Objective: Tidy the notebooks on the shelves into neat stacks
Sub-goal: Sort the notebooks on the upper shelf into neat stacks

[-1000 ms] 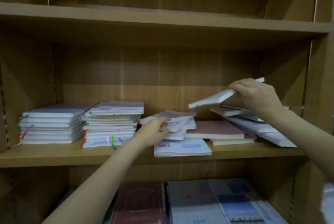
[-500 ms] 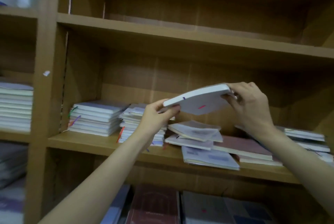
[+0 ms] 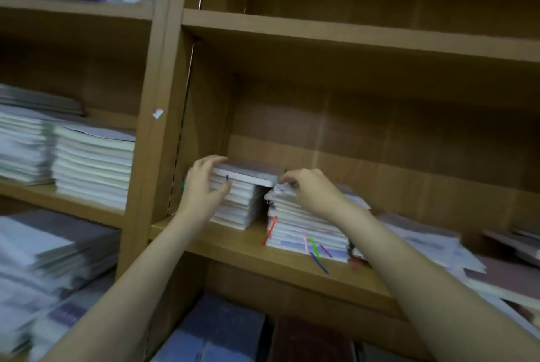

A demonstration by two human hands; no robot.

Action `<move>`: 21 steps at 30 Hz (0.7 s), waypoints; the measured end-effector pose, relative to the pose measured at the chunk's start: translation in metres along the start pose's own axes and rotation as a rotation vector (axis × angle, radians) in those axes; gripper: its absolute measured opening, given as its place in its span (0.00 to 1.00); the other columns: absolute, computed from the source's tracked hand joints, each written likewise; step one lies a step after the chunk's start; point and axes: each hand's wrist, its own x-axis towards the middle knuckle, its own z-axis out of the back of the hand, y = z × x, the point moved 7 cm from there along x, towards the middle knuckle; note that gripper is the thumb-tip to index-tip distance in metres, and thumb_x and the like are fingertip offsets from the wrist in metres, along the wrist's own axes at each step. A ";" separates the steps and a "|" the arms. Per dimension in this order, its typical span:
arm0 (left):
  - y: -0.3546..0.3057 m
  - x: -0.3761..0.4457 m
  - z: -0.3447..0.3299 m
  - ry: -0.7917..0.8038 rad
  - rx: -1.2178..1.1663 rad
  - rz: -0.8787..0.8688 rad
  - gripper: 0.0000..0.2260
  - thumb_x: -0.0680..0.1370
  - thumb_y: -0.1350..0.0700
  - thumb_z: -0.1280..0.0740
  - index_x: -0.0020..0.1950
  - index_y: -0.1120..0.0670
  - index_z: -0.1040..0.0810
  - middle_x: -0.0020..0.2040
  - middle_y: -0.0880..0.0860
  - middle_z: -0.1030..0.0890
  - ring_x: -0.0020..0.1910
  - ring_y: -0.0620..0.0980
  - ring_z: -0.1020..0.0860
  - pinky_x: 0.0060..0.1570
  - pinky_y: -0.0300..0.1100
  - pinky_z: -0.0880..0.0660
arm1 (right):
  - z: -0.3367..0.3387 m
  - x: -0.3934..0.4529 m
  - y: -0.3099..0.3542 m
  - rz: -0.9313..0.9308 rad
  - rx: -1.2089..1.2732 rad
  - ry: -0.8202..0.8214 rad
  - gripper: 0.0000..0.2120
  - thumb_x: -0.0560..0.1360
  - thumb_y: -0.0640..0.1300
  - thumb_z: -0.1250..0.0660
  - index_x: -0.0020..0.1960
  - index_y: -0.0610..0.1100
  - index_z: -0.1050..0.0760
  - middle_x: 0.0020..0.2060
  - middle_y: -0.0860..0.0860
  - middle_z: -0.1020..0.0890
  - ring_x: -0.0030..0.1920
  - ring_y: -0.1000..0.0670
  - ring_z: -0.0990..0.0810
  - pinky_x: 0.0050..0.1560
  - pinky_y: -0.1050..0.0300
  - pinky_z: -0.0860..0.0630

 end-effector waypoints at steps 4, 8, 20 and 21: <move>0.005 -0.019 -0.018 -0.002 0.149 -0.094 0.18 0.76 0.63 0.35 0.65 0.53 0.27 0.69 0.50 0.34 0.70 0.51 0.39 0.64 0.39 0.45 | -0.001 0.003 0.007 0.011 0.021 -0.004 0.18 0.80 0.35 0.48 0.63 0.43 0.25 0.63 0.45 0.23 0.64 0.44 0.28 0.57 0.59 0.36; -0.002 -0.033 -0.022 -0.039 0.164 -0.133 0.17 0.75 0.65 0.37 0.64 0.54 0.26 0.68 0.51 0.33 0.69 0.49 0.37 0.63 0.36 0.44 | 0.009 -0.014 -0.007 0.036 0.078 -0.025 0.15 0.81 0.45 0.44 0.63 0.44 0.25 0.60 0.48 0.21 0.62 0.46 0.26 0.62 0.57 0.34; -0.094 -0.053 -0.057 -0.022 0.048 -0.333 0.15 0.74 0.65 0.39 0.60 0.58 0.24 0.59 0.56 0.27 0.60 0.53 0.29 0.60 0.44 0.34 | 0.078 -0.141 -0.145 -0.338 0.053 0.012 0.16 0.79 0.46 0.39 0.65 0.45 0.28 0.63 0.49 0.24 0.63 0.49 0.28 0.57 0.60 0.35; -0.107 -0.055 -0.066 -0.005 0.053 -0.365 0.15 0.73 0.64 0.39 0.59 0.58 0.24 0.59 0.57 0.27 0.59 0.55 0.28 0.59 0.47 0.33 | 0.077 -0.159 -0.166 -0.411 0.078 0.068 0.16 0.79 0.46 0.39 0.65 0.45 0.28 0.63 0.48 0.25 0.62 0.49 0.27 0.58 0.58 0.34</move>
